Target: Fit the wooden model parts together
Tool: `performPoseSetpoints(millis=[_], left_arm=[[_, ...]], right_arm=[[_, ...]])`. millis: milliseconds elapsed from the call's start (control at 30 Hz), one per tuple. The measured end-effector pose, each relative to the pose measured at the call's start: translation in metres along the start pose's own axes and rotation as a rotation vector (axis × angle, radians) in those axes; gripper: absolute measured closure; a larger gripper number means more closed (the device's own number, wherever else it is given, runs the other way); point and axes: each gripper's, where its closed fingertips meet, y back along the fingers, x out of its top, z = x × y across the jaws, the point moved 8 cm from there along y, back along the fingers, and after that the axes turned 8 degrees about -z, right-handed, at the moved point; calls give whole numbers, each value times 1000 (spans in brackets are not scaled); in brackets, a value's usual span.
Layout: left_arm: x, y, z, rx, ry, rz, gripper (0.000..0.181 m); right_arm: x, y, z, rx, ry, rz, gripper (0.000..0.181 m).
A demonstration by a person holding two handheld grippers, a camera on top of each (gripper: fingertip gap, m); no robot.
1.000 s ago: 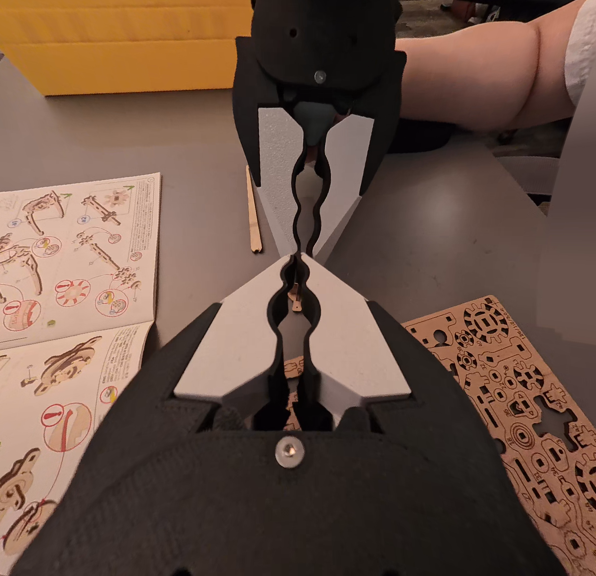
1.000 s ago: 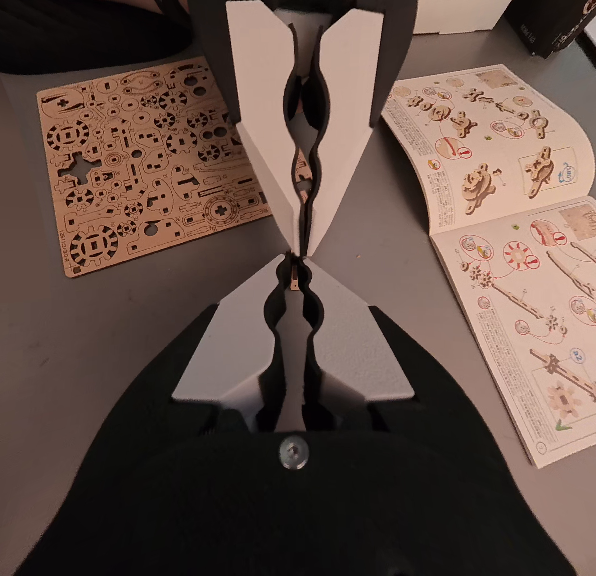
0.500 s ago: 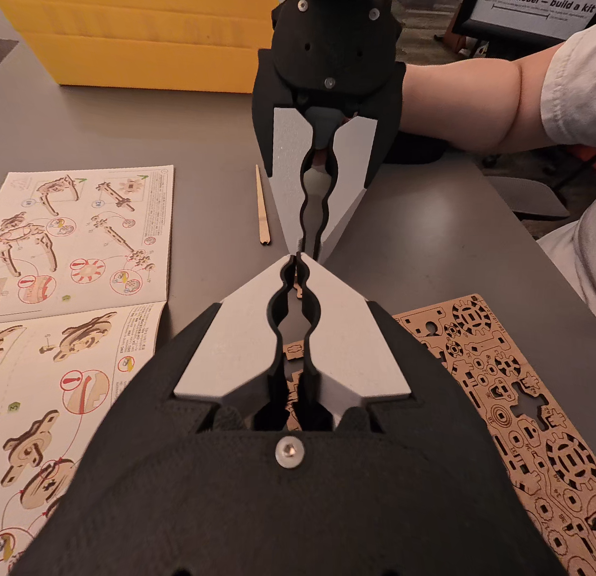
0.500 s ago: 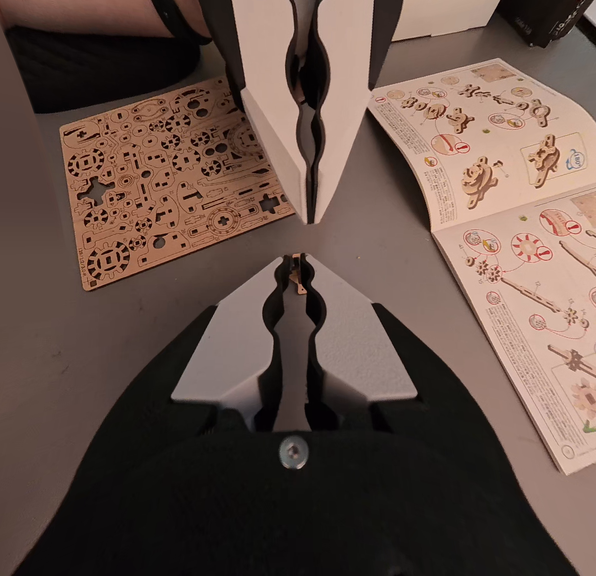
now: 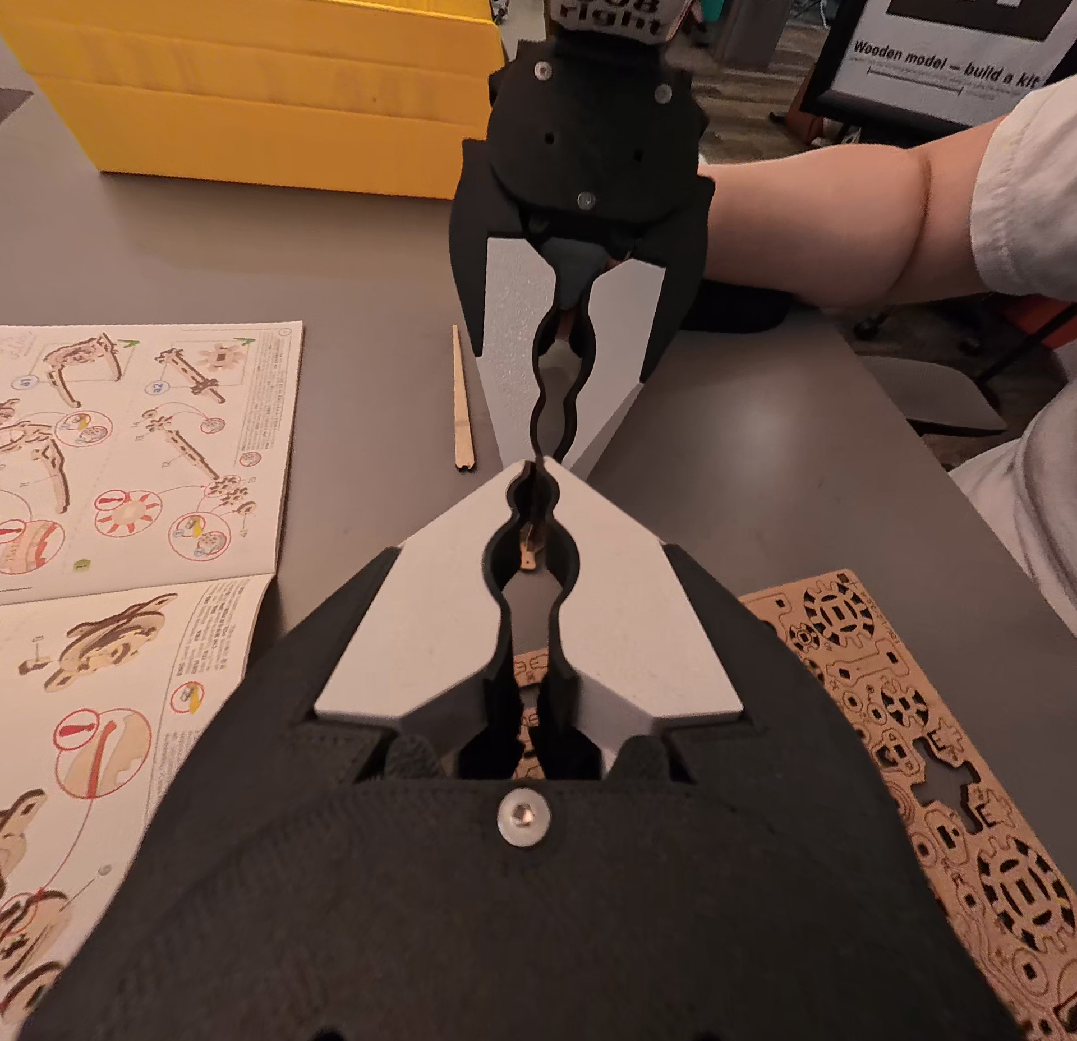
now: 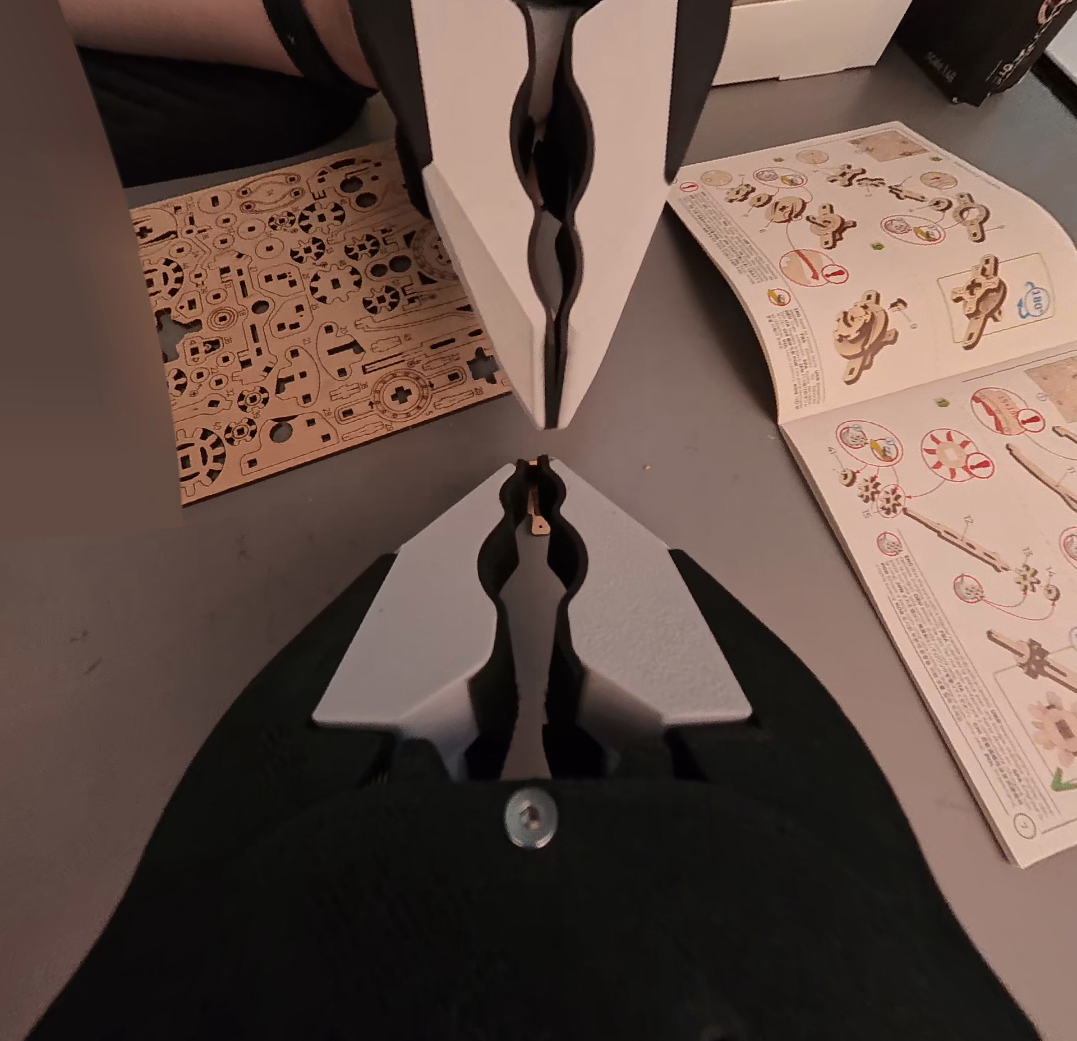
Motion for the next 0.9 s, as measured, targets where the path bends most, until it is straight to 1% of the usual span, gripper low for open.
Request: performPoseSetpoints(millis=[67,167,233,400,567,633,900], left_arm=[[2,-1,0,12,12,15,181],[3,-3,3,-38,27,34,181],[1,-5,4,-61,27,19,181],[-2,-10,4,-44,12,-15,181],[-3,-9,4,-40,-23,-28,181],[-3,-8,4,-33,-42,-33,181],[-5,-6,3,-50,-35,-28,181]], right_arm=[[0,0,0,-1,5,0,180],[-1,0,0,1,5,7,179],[-1,-1,0,8,-1,7,179],[-1,-1,-1,4,13,-8,179],[3,-1,-2,-9,41,-61,179],[4,-1,-1,8,34,-76,179],[10,-3,0,20,59,-150,179]])
